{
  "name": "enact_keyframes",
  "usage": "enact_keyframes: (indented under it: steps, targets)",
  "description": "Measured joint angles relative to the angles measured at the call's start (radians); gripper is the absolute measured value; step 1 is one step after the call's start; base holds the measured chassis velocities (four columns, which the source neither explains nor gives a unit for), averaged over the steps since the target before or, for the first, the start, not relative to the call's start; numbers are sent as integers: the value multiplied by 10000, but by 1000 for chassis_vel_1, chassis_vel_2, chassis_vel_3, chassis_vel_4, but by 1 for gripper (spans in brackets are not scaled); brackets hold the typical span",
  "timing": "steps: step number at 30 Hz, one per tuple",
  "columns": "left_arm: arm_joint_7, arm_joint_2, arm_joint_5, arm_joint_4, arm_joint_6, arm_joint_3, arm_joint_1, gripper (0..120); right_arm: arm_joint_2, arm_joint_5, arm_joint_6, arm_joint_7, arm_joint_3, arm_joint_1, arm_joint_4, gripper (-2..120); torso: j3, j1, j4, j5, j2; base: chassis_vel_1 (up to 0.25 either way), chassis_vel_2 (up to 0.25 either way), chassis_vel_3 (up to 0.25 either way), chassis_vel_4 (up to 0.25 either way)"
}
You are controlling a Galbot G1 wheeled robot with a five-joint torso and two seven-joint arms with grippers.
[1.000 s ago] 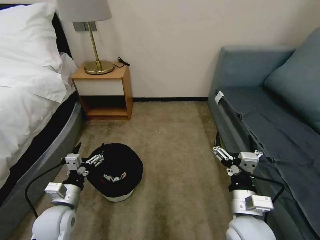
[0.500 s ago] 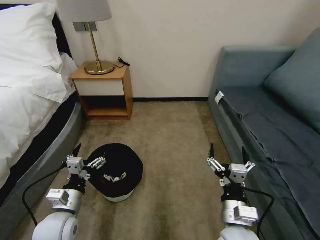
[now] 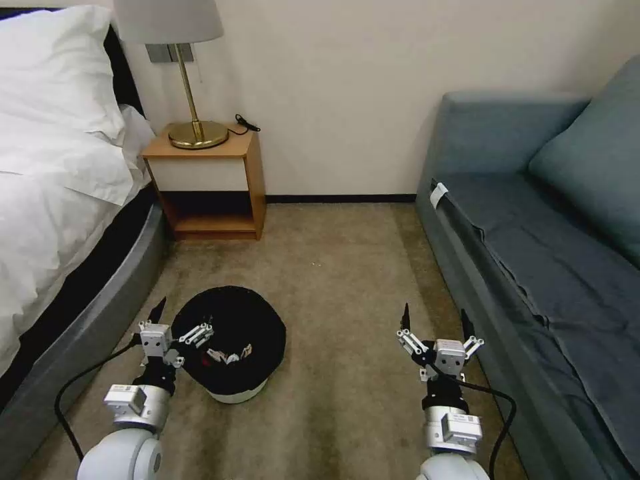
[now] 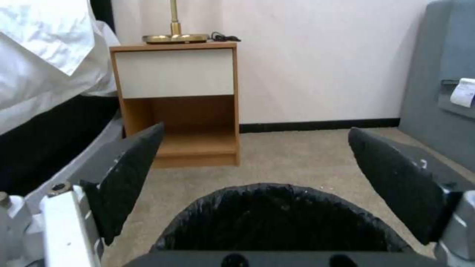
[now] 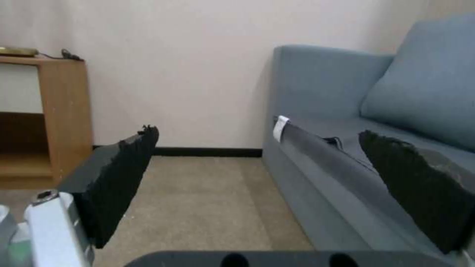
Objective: Pick up the trash bin, then pick up the garbage on the floor and place it into the trash bin.
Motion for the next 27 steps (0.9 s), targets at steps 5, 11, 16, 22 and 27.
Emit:
enact_keyframes:
  steps: [5, 11, 16, 22, 27]
  targets:
    - [-1, -37, 6, 106, -32, 152, -113, 100, 8, -13, 1, 19, 108, 3, -19, 100, 0, 0, 0, 0, 0, 0, 0, 0, 0]
    - [-7, -50, 12, 111, -34, 190, -138, 100, -6, -2, -39, 19, 141, -16, 10, 100, 1, 0, 0, 0, 0, 0, 0, 0, 0]
    - [-9, -50, 14, 111, -35, 191, -140, 100, -10, 7, -49, 19, 144, -18, 27, 100, 0, 1, 0, 0, -1, 0, 0, 0, 0]
    - [-9, -51, 14, 110, -35, 191, -141, 100, -13, 11, -54, 19, 147, -20, 36, 100, 0, 1, 0, 0, 0, 0, 0, 0, 0]
    - [-9, -51, 14, 108, -35, 190, -141, 100, -16, 16, -60, 19, 147, -20, 39, 100, 0, 1, 0, 0, 0, 0, 0, 0, 0]
